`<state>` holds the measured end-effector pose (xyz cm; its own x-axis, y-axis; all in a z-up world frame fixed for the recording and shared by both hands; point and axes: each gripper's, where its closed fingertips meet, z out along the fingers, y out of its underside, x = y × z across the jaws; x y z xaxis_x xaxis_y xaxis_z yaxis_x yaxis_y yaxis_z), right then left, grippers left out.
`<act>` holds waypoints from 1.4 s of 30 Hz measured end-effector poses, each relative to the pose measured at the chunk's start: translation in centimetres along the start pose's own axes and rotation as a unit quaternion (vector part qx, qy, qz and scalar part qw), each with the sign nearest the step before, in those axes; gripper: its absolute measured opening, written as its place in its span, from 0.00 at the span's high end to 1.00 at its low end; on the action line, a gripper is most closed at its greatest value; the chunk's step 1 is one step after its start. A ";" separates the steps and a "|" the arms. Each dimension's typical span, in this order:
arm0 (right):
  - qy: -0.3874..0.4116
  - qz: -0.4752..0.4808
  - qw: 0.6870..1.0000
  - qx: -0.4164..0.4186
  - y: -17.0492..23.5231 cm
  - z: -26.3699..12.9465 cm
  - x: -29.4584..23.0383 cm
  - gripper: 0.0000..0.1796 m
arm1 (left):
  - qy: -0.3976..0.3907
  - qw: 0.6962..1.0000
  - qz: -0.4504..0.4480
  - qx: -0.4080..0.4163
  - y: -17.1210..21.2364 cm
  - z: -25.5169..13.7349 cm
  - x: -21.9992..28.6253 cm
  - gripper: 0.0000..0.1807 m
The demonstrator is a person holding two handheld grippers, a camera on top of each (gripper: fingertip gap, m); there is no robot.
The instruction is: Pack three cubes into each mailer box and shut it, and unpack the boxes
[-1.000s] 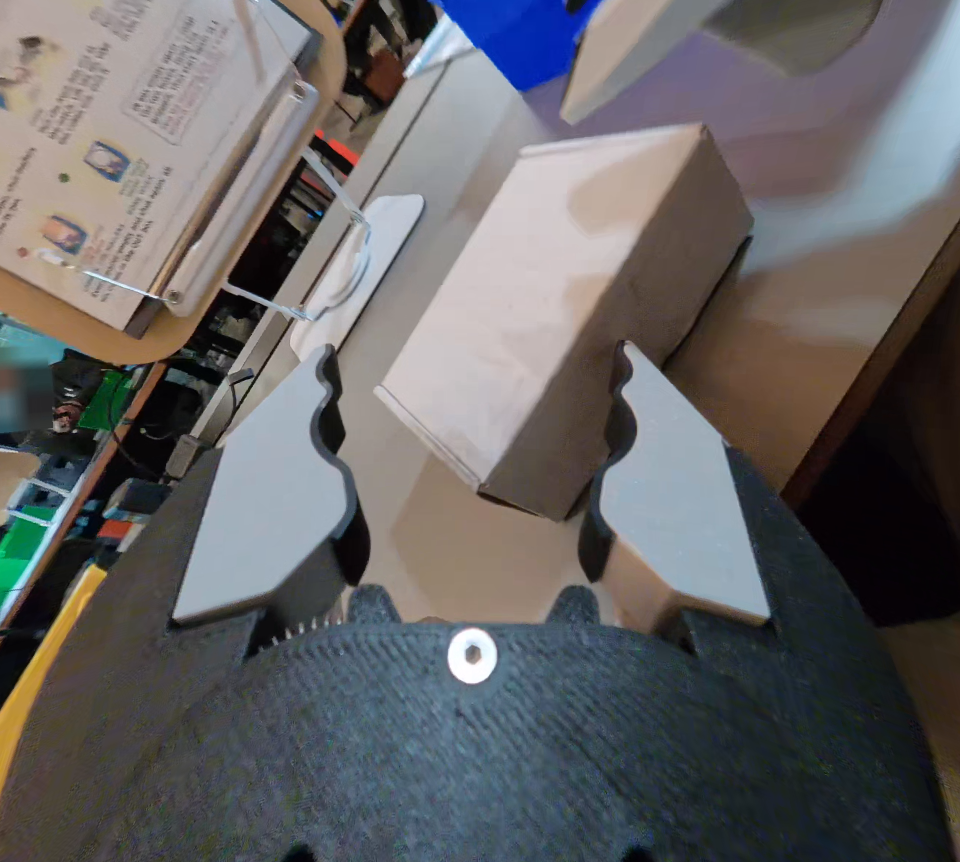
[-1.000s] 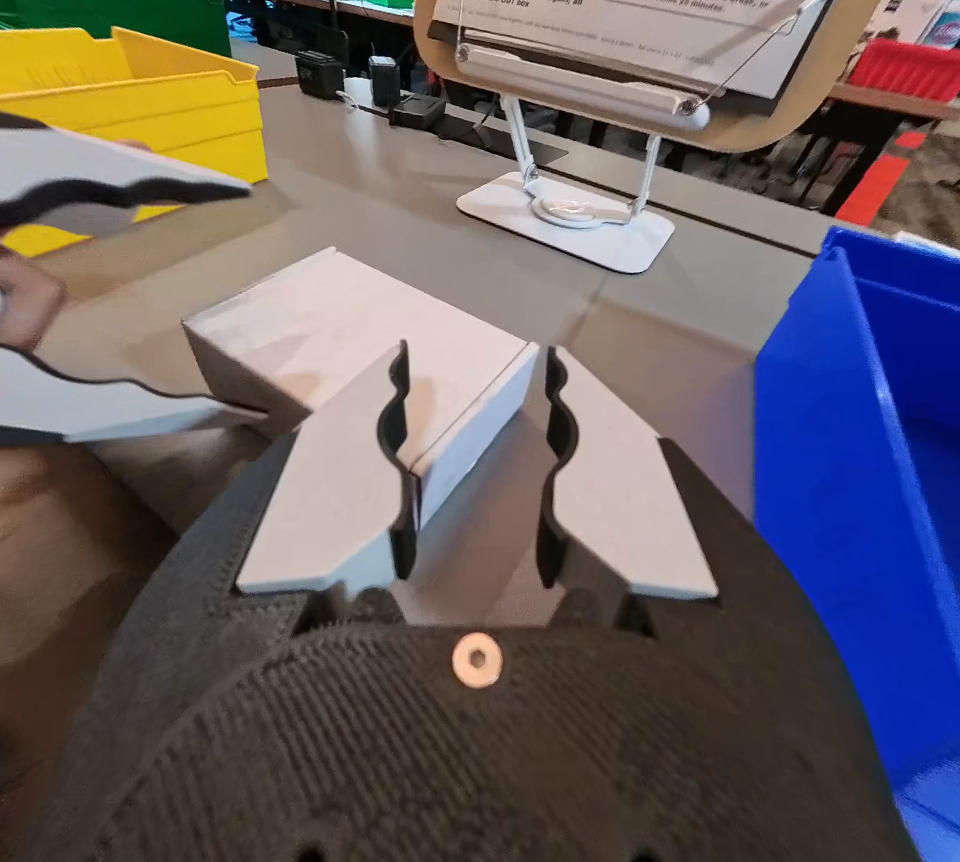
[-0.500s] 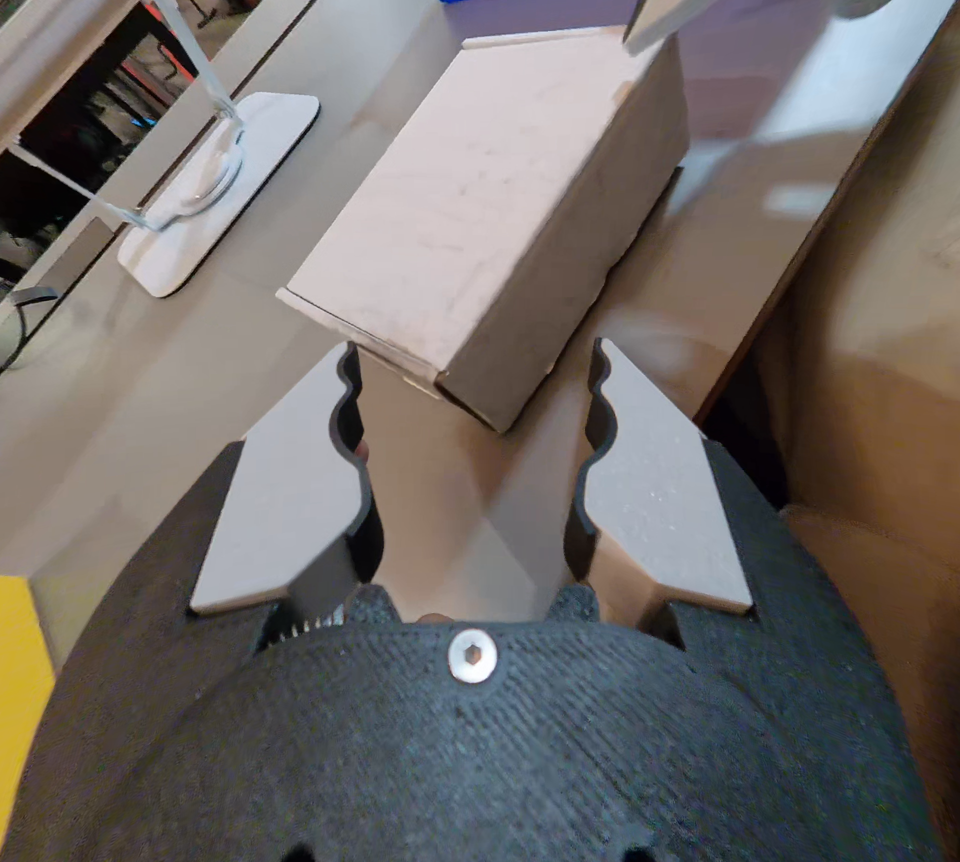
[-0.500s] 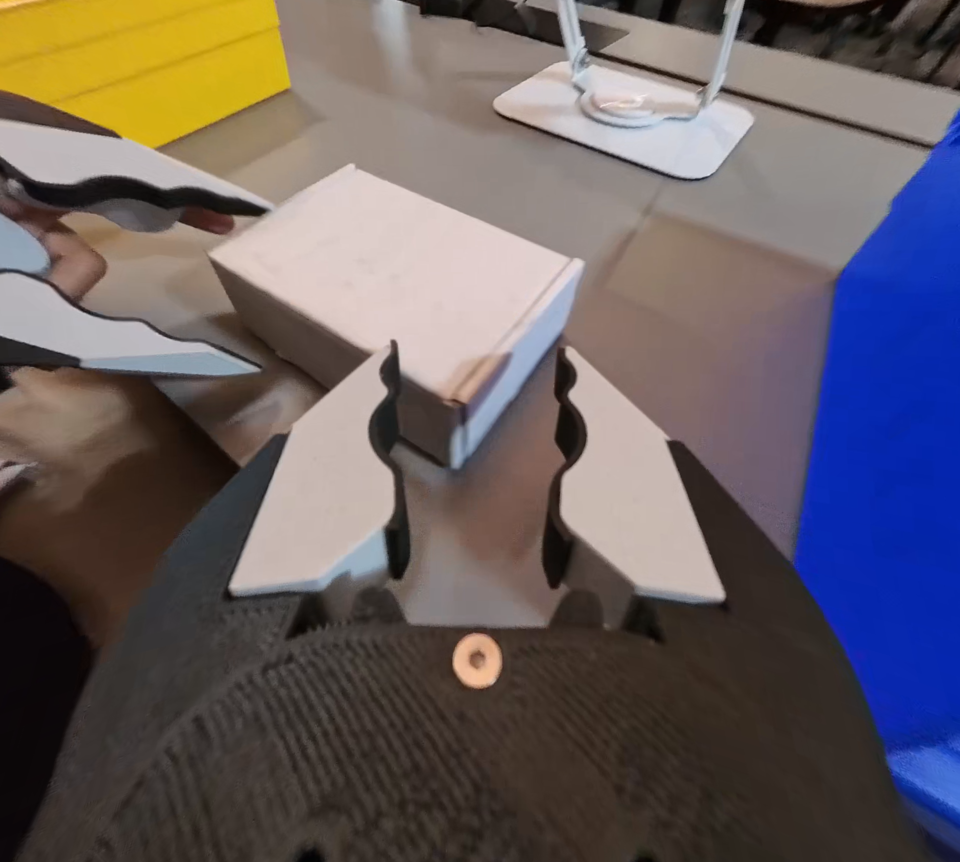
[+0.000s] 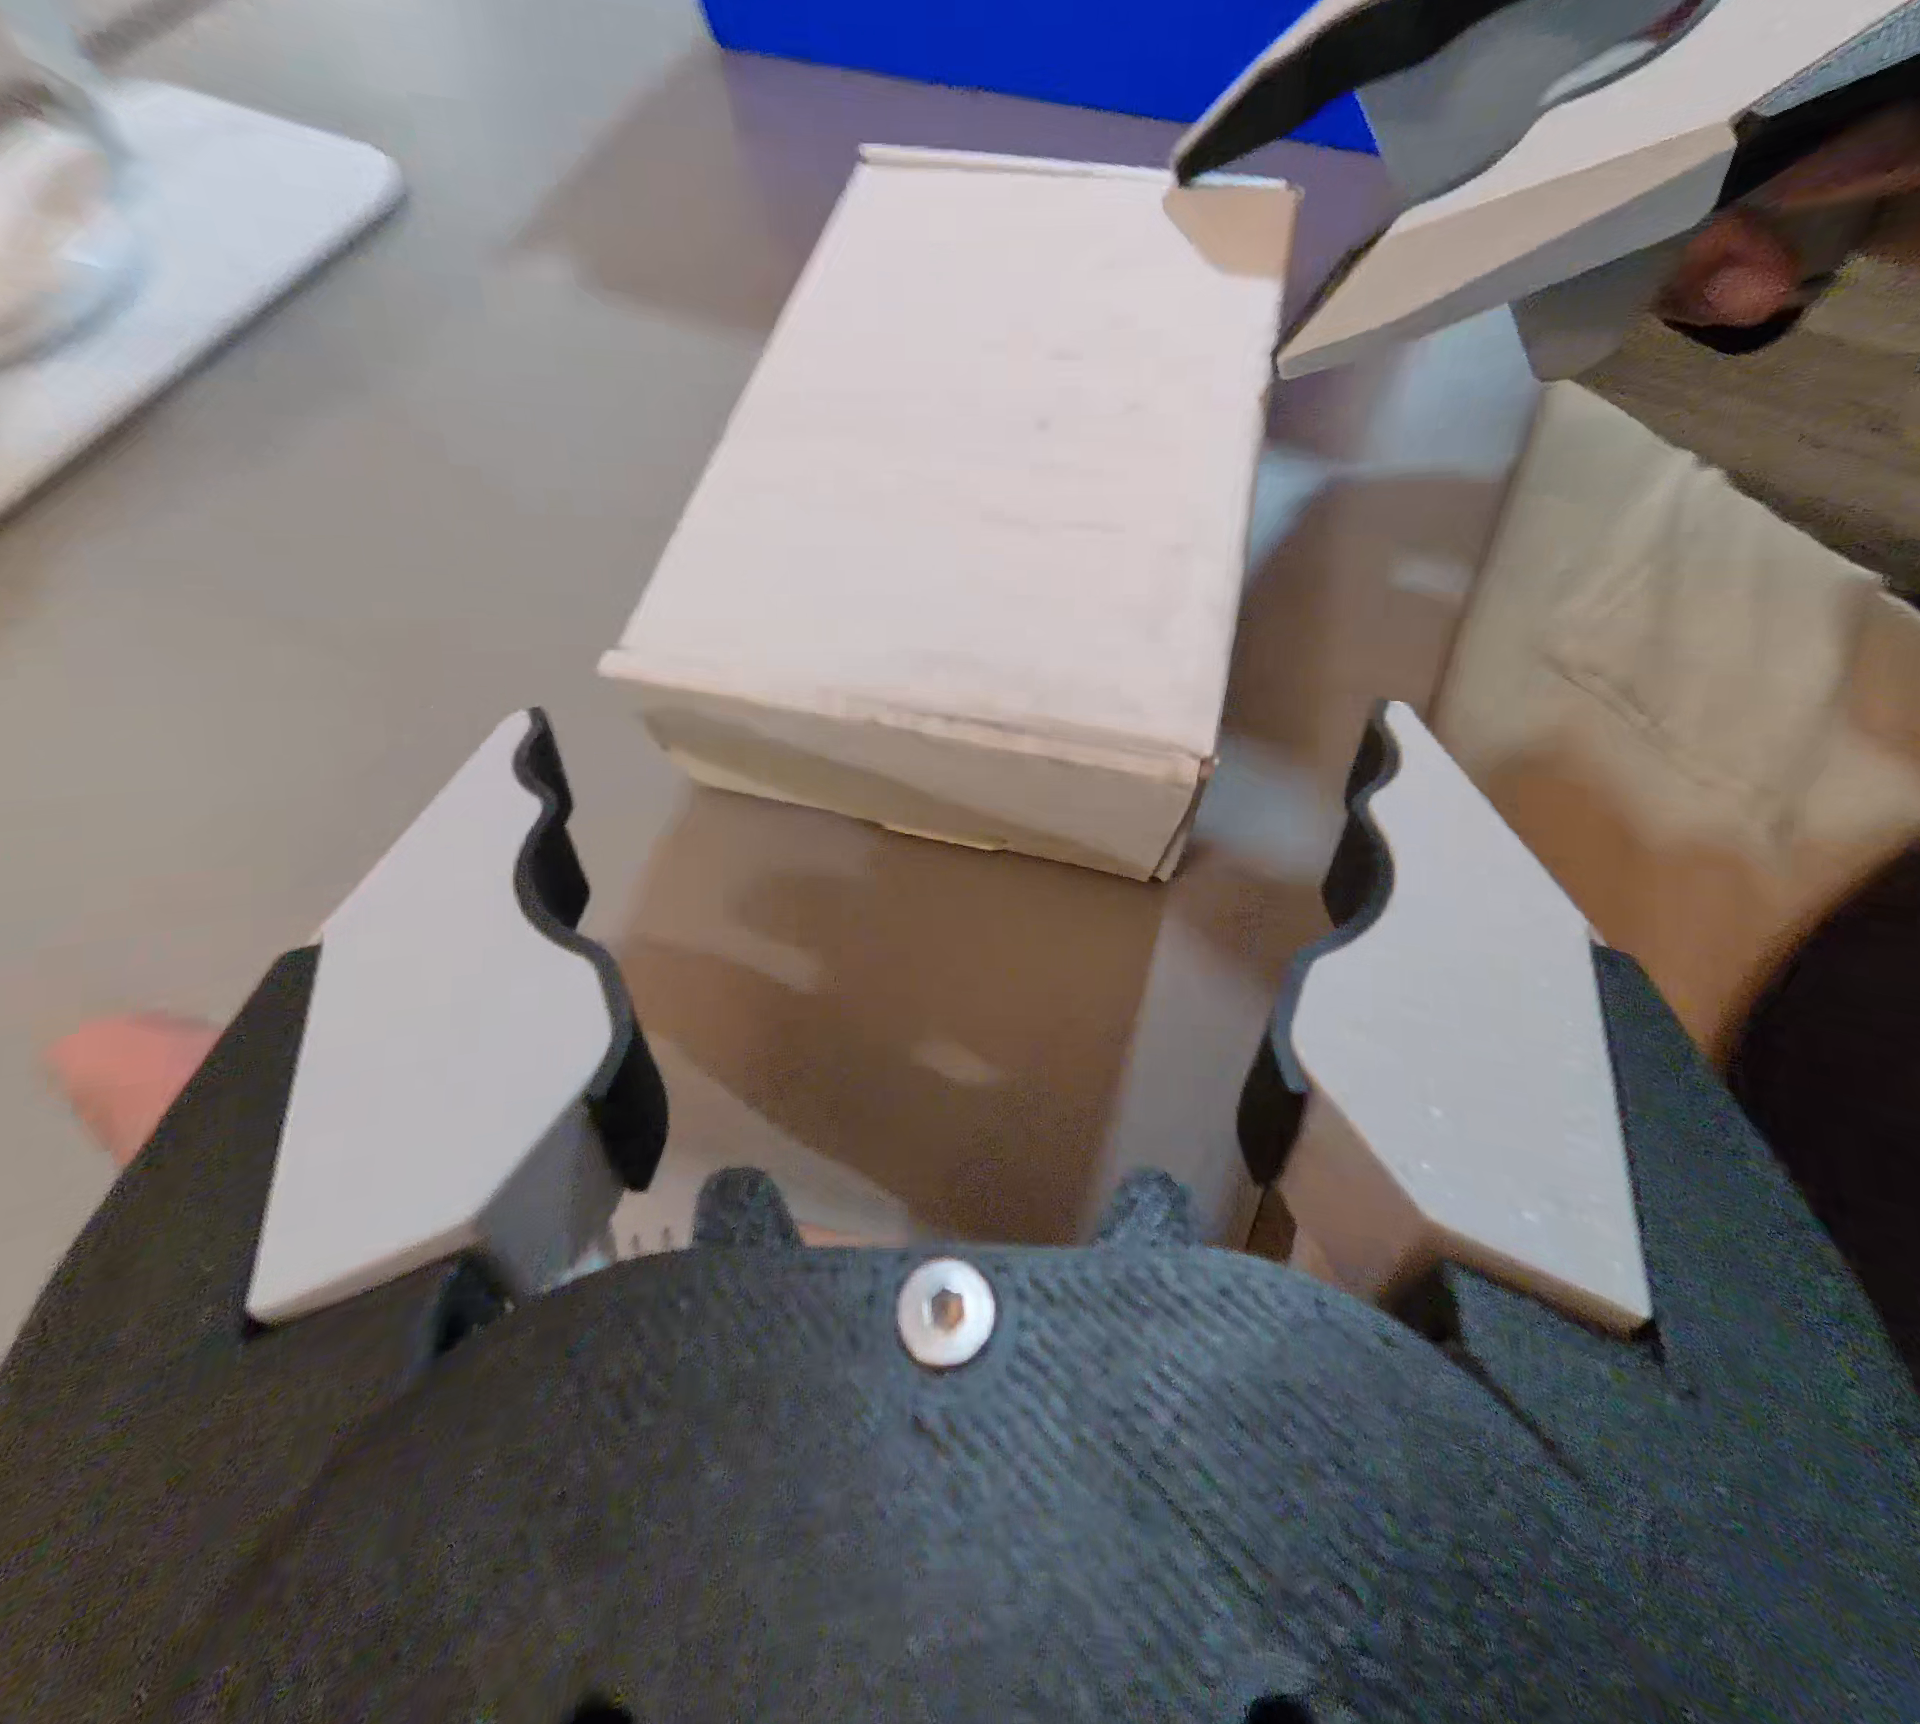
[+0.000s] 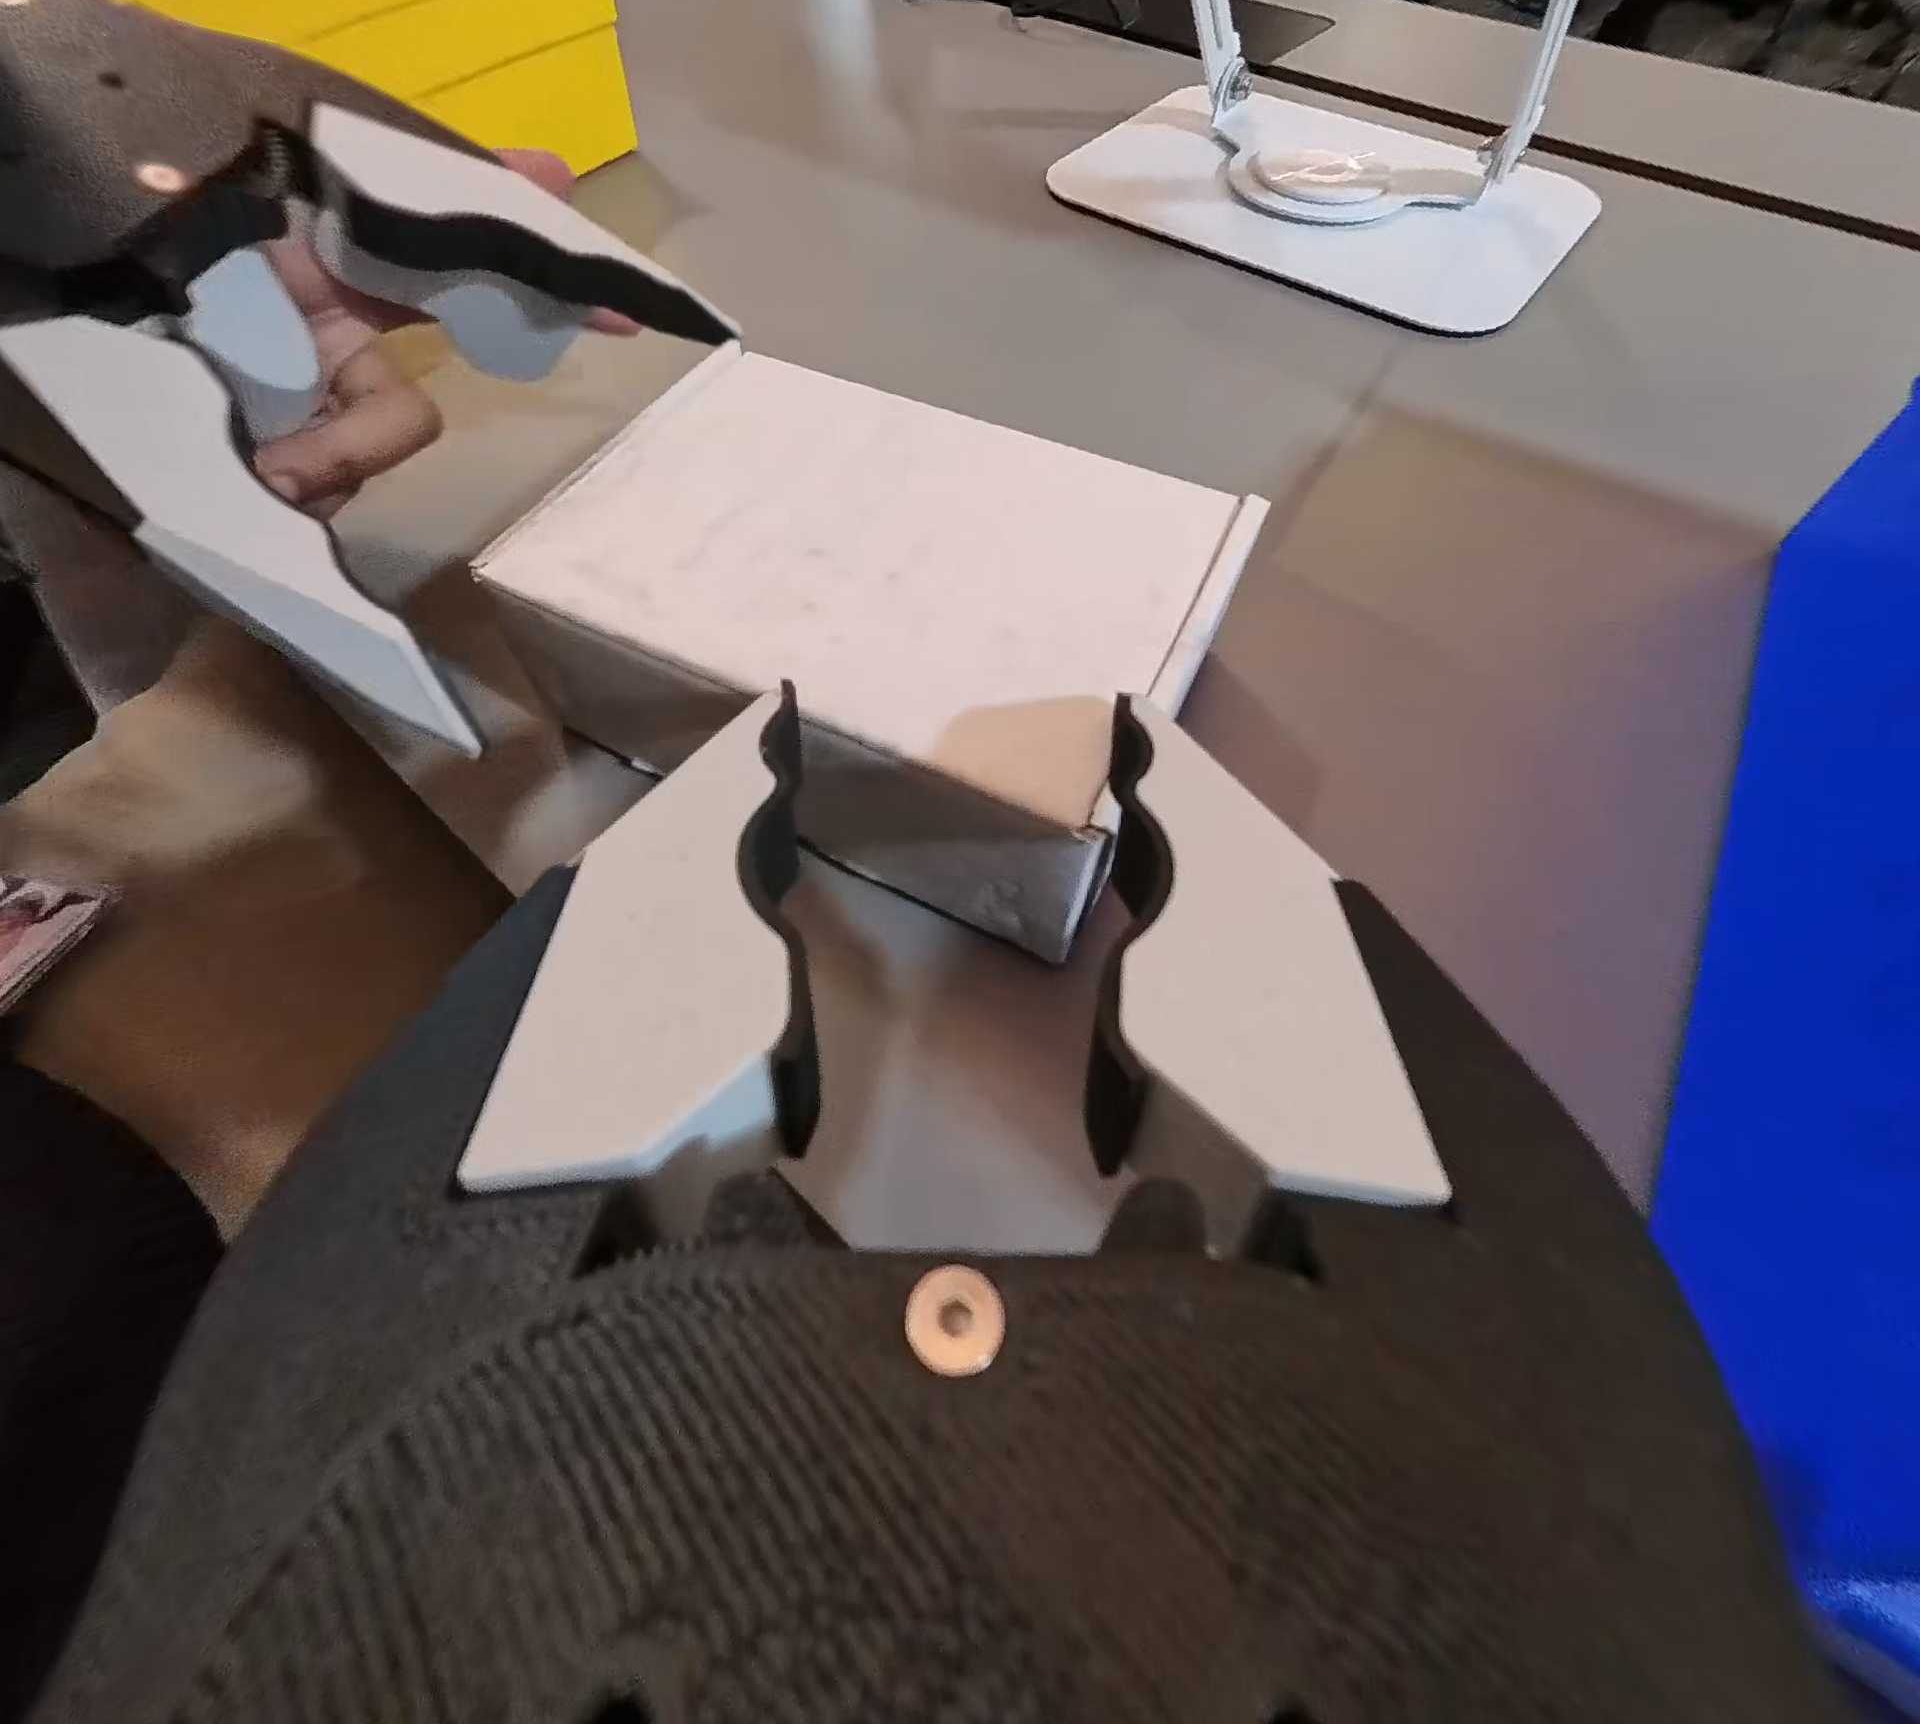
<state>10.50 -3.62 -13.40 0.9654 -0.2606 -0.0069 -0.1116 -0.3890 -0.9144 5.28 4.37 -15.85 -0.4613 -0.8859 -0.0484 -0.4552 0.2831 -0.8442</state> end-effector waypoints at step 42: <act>0.093 -0.515 0.852 -0.017 -0.3 -1.2 -1.9 0.68 | -0.123 0.938 0.315 0.079 -3.8 -0.5 1.0 0.40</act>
<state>8.41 -4.07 -12.65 0.5025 0.1006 0.8587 0.7618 -0.5212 -0.3848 6.21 2.53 -12.41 -0.4021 -0.6247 -0.6693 -0.0245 0.7381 -0.6742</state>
